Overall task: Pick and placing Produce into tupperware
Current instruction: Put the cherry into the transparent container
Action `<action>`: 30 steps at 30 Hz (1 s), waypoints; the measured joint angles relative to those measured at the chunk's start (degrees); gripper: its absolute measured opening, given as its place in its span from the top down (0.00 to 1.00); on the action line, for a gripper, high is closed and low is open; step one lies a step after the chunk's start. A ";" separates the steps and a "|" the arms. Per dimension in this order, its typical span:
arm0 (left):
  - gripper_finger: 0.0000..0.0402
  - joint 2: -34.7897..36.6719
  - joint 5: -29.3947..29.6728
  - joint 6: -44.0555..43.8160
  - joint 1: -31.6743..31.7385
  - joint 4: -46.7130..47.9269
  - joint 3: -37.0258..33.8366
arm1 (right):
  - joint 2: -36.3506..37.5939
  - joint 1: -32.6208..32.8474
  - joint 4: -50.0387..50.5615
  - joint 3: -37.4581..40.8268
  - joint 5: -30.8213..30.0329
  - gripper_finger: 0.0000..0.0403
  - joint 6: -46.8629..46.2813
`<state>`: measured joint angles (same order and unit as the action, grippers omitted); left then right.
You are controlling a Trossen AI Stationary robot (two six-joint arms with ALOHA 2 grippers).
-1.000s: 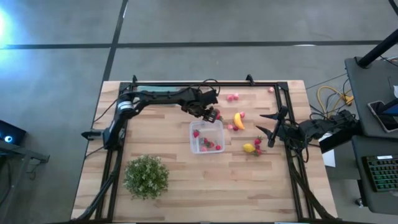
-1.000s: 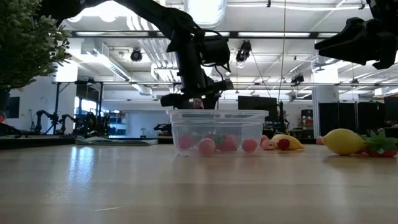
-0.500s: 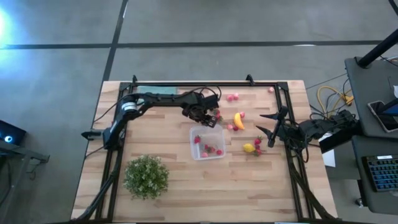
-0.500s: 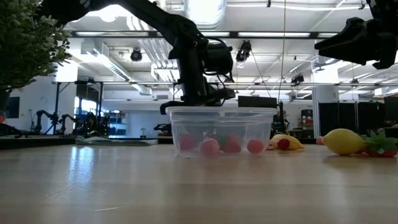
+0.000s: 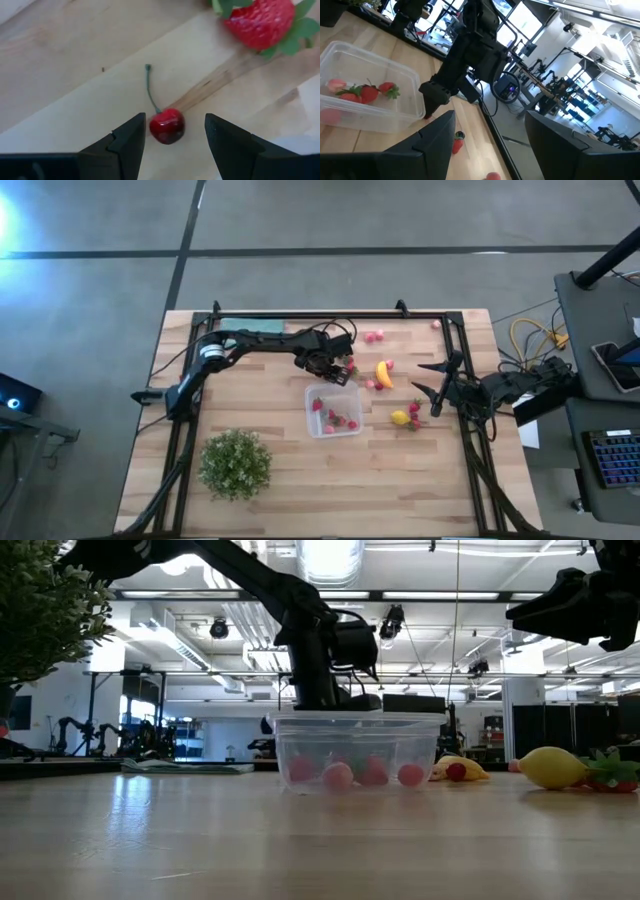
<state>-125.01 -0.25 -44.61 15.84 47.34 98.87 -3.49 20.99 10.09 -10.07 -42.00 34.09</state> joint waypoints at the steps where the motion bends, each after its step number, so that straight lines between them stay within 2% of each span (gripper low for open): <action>1: 0.53 0.02 0.02 0.20 -0.01 -0.04 -0.07 | 0.02 -0.01 0.00 0.00 0.00 0.42 0.00; 9: 0.55 0.11 0.25 0.58 0.00 0.10 -2.07 | 0.01 -0.02 -0.01 0.00 0.00 0.42 0.00; 24: 0.77 0.22 1.46 2.98 0.02 -1.31 -2.62 | 0.02 -0.02 0.00 0.00 0.00 0.42 0.00; 30: 0.80 0.44 0.65 4.40 0.01 -1.86 -1.78 | 0.02 -0.01 -0.01 0.00 0.01 0.42 0.00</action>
<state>-124.57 0.40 -40.21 15.85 45.48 97.09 -3.46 20.98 10.08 -10.07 -41.99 34.09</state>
